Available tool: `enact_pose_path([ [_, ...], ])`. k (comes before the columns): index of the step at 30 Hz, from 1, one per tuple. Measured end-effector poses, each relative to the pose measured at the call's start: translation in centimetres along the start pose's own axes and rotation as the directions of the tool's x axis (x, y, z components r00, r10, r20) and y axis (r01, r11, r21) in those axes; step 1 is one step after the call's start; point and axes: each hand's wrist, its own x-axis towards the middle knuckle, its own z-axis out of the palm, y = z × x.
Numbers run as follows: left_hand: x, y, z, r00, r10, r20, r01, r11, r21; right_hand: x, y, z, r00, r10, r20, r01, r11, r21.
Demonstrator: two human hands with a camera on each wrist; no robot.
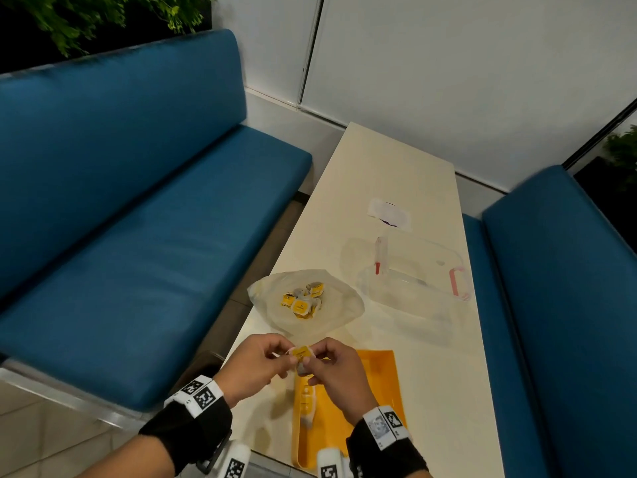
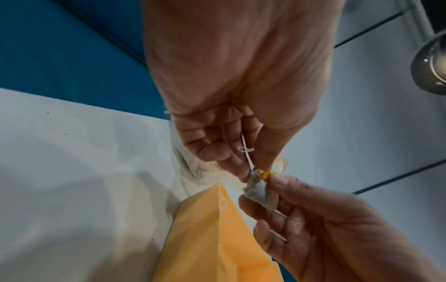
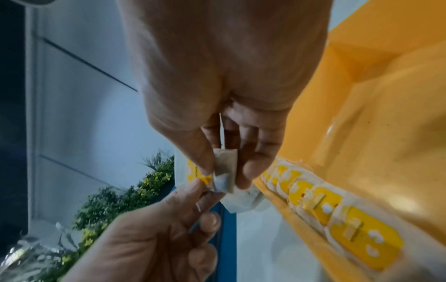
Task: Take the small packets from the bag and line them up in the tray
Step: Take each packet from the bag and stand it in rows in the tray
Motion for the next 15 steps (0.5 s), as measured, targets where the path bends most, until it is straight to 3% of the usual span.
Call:
enact_pose_path([
  [4,0.4,0.2,0.3,0.994,0.108,-0.034,-0.099,0.975,0.197,0.3,0.4,-0.1,0.997,-0.066,-0.043,0.058,0.987,-0.151],
  [10,0.5,0.8,0.7,0.987,0.158,-0.007,-0.141,0.899,0.415,0.4,0.2,-0.4,0.988,-0.151,-0.041,0.130,0.935,-0.331],
  [15,0.6,0.4,0.9,0.996,0.076,-0.036,-0.057,0.927,0.370,0.5,0.2,-1.1,0.999,-0.047,-0.022,0.039,0.960,-0.279],
])
